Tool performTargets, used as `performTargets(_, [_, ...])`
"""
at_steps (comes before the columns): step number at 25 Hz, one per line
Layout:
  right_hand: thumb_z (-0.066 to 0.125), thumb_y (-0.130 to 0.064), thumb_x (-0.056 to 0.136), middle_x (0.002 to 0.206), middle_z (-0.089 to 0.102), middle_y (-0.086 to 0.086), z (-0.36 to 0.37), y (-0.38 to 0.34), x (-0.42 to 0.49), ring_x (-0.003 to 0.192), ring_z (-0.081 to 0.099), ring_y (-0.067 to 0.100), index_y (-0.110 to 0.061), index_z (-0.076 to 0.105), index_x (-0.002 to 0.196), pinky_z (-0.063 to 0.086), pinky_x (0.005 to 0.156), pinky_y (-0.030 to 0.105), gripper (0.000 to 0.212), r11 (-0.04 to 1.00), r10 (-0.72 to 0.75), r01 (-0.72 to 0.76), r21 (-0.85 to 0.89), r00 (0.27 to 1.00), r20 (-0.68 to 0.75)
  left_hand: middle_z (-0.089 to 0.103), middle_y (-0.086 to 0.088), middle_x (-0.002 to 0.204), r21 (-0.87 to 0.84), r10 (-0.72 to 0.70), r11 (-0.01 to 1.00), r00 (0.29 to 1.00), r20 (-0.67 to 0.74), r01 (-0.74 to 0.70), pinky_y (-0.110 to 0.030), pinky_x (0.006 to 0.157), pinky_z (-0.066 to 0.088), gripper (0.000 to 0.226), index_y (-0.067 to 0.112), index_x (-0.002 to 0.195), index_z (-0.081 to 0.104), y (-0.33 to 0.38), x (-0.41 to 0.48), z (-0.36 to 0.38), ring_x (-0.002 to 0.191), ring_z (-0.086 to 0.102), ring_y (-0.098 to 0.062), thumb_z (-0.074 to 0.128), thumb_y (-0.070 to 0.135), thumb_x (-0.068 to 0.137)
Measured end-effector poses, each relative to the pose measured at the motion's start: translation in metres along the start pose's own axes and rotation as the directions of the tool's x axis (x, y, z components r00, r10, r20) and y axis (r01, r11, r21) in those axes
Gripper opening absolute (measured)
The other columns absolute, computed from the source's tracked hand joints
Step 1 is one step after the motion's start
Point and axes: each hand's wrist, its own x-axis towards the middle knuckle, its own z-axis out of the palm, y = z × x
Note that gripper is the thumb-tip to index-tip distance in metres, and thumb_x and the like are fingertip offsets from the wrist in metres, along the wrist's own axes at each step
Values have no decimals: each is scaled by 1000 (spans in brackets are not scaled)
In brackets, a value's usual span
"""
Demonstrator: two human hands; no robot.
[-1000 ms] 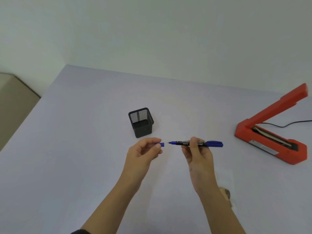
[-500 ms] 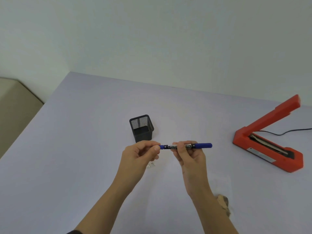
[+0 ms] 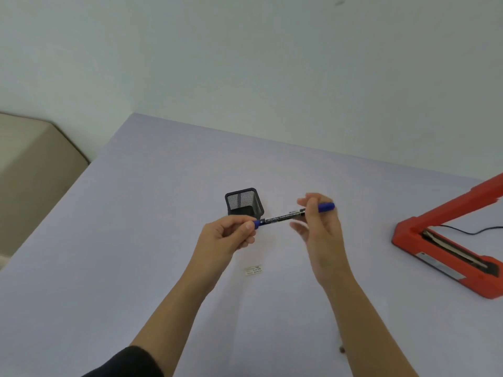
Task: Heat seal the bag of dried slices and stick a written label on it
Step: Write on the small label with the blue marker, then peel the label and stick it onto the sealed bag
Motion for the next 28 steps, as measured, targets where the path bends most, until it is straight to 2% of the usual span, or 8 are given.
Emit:
performTargets(2, [51, -17, 94, 89, 61, -5, 9, 1, 26, 79, 60, 6, -24, 46, 94, 52, 73, 21, 8, 997, -73, 72, -21, 996, -47, 72, 0, 86, 56, 25, 998, 999, -47, -22, -20, 77, 53, 18, 20, 103, 70, 1, 18, -8, 77, 67, -11, 56, 18, 92])
performTargets(6, [56, -16, 91, 89, 63, -2, 32, 33, 70, 74, 63, 12, -22, 42, 105, 46, 65, 9, 21, 832, -237, 245, -497, 968, 81, 60, -8, 127, 528, 82, 847, 968, -239, 58, -26, 90, 42, 40, 14, 136, 46, -16, 66, -22, 106, 60, -19, 45, 22, 97])
performTargets(9, [56, -17, 91, 97, 55, 1, 39, 62, 90, 79, 56, 17, -12, 50, 102, 43, 67, 21, 13, 580, -200, 330, -745, 944, 263, 64, -20, 112, 705, 102, 709, 988, -113, 8, -36, 81, 45, 40, 8, 134, 41, -37, 86, -11, 98, 59, -36, 42, 12, 95])
performTargets(16, [57, -29, 89, 121, 51, 10, 36, 126, 76, 109, 48, 28, -10, 48, 123, 40, 88, 38, 40, 210, -72, 363, -908, 932, 356, 67, -17, 105, 704, 80, 710, 996, -43, -26, -41, 74, 51, 44, 12, 136, 38, -84, 72, -19, 82, 60, -36, 42, 6, 93])
performTargets(18, [55, -35, 90, 134, 40, 12, 38, 119, 83, 119, 40, 28, -13, 34, 138, 37, 94, 40, 57, 215, -108, 370, -904, 929, 354, 66, -16, 108, 692, 101, 720, 994, -32, -51, -40, 76, 51, 45, 13, 138, 36, -81, 73, -20, 87, 61, -36, 42, 8, 94])
performTargets(20, [52, -34, 92, 141, 31, 12, 38, 106, 94, 124, 33, 25, -17, 21, 144, 33, 100, 40, 63, 329, -137, 378, -865, 926, 353, 61, -12, 118, 640, 140, 766, 988, -70, -63, -34, 81, 48, 46, 12, 141, 33, -73, 79, -25, 97, 61, -29, 43, 12, 96])
performTargets(24, [47, -14, 94, 115, 51, 10, 2, 109, 79, 100, 51, 21, -13, 48, 127, 48, 90, 42, 33, 533, -334, 371, -761, 918, 214, 59, -9, 113, 652, 343, 750, 909, -237, -113, -27, 81, 48, 31, 8, 125, 53, -90, 61, -41, 88, 53, -11, 49, 15, 94])
performTargets(28, [55, -14, 91, 104, 54, 7, -42, 158, 31, 88, 53, 16, -14, 60, 116, 51, 83, 38, 26, 491, -31, 312, -813, 939, 341, 56, -9, 105, 759, 158, 646, 987, -26, -84, -35, 84, 51, 27, 5, 114, 63, -151, 32, -40, 84, 56, -17, 59, 15, 90])
